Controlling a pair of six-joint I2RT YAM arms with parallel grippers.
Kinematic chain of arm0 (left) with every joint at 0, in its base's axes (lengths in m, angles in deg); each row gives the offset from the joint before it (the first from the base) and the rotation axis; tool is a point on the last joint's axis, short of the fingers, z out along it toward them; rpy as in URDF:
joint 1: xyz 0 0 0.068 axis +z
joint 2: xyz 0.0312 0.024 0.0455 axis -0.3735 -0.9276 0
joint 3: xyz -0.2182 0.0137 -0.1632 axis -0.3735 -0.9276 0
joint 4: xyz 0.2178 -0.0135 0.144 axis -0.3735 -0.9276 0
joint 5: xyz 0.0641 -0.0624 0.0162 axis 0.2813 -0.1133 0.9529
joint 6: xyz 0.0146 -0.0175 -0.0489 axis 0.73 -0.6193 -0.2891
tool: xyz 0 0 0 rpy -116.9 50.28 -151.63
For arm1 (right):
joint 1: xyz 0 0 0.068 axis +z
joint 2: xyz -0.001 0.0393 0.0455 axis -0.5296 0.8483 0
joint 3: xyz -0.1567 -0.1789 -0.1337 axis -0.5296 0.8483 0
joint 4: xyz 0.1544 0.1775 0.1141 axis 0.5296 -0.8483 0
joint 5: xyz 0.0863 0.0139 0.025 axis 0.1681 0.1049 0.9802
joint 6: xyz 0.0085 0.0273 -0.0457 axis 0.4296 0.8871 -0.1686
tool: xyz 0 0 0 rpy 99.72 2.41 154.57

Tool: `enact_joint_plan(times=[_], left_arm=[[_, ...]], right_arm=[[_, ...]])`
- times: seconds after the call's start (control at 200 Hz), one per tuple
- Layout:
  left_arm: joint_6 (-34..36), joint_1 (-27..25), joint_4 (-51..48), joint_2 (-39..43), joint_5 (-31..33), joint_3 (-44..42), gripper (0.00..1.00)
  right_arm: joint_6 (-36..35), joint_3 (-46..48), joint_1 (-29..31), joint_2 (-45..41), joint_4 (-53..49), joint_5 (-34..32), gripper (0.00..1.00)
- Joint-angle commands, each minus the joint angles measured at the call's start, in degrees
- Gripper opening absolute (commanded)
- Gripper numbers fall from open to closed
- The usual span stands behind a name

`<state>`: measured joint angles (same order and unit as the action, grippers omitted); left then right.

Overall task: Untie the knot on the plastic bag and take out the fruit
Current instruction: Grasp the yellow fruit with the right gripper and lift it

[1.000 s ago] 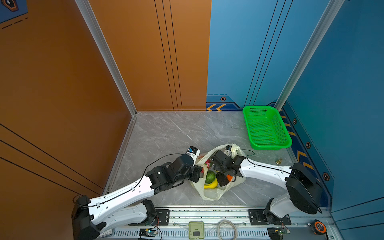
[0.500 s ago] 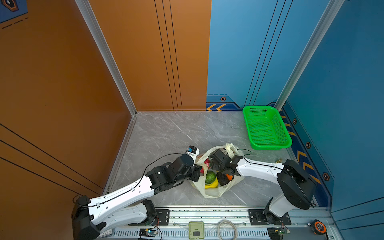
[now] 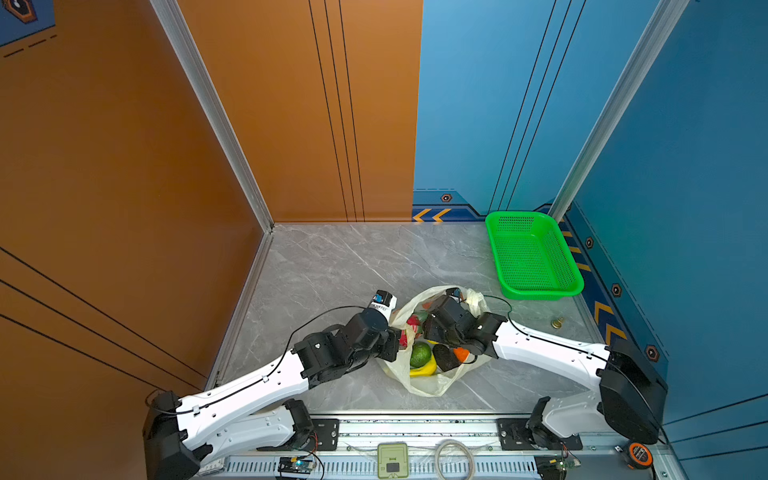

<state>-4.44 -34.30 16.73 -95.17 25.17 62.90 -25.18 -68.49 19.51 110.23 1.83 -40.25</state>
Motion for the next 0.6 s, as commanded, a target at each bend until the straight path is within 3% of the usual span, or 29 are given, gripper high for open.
enact_joint_plan(times=[0.0,0.305,0.596], left_arm=[[0.1,1.0,1.8,0.8,1.7,1.1,0.00],[0.2,2.1,2.9,0.1,1.5,1.5,0.00],[0.1,3.3,2.6,0.6,2.2,1.6,0.00]], right_arm=[[-2.2,-2.3,1.0,-2.6,-5.9,2.1,0.54],[-6.2,-11.8,3.6,-5.2,-13.0,4.4,0.54],[-10.1,-23.1,2.1,-6.6,-21.1,7.2,0.54]])
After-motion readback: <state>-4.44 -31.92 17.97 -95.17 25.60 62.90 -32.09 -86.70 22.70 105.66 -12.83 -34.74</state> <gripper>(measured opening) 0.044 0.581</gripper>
